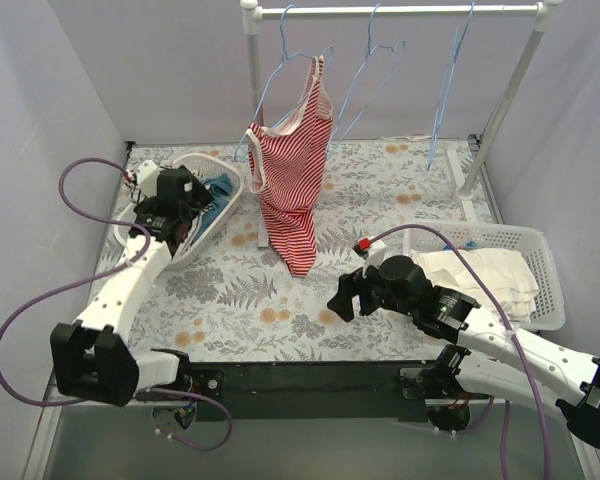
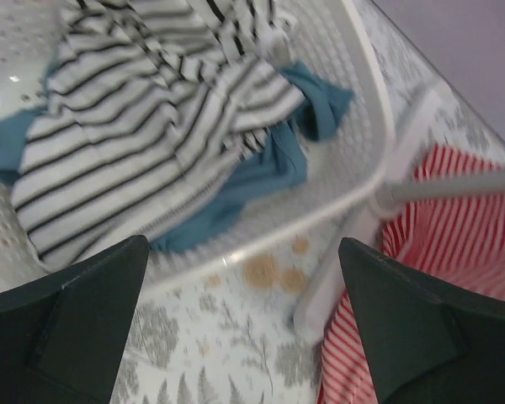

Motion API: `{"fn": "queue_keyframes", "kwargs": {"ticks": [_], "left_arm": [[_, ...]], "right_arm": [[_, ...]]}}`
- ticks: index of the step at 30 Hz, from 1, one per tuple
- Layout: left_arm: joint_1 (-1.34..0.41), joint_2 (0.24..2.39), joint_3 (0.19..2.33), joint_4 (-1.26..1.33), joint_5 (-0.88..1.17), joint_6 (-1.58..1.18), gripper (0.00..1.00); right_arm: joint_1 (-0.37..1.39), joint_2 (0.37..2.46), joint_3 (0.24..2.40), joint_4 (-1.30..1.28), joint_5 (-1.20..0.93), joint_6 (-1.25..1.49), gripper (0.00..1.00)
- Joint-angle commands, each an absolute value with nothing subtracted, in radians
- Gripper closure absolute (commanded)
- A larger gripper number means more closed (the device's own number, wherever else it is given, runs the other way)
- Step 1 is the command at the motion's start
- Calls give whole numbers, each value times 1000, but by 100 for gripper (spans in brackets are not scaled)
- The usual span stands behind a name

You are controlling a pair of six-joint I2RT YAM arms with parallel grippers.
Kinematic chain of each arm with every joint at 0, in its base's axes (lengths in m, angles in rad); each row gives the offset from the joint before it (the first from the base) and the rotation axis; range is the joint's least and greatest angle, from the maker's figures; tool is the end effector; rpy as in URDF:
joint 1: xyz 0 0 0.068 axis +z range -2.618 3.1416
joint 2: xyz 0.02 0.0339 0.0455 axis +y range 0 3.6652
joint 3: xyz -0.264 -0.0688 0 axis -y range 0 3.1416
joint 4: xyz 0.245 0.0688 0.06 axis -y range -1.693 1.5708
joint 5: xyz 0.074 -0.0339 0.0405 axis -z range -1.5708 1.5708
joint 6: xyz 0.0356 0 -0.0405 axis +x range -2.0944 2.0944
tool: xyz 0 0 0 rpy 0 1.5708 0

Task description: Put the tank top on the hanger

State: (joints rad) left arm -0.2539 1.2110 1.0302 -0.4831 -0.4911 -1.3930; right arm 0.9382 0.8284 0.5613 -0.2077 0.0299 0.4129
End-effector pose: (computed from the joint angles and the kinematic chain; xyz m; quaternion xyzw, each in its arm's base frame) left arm 0.2577 -0.0495 0.3106 -0.5599 0.6769 -0.1632 0.4491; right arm 0.1139 0.1535 0.2511 -0.2141 0.8262 0.3158 0.4145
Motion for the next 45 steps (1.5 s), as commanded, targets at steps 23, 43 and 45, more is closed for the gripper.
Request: {"fn": "queue_keyframes", "kwargs": {"ticks": [23,43,45], "left_arm": [[104,1839,1443,-189,-472,-1237,56],[104,1453,1687,-330,-259,-1123,100],[106,1422,1721,-337,-194,-1108,100]], "right_arm": [[940,807,558,-195,-80,425,15],[940,845,618,-207,-78,403,15],[940,853,632,-207,-80,399,15]]}}
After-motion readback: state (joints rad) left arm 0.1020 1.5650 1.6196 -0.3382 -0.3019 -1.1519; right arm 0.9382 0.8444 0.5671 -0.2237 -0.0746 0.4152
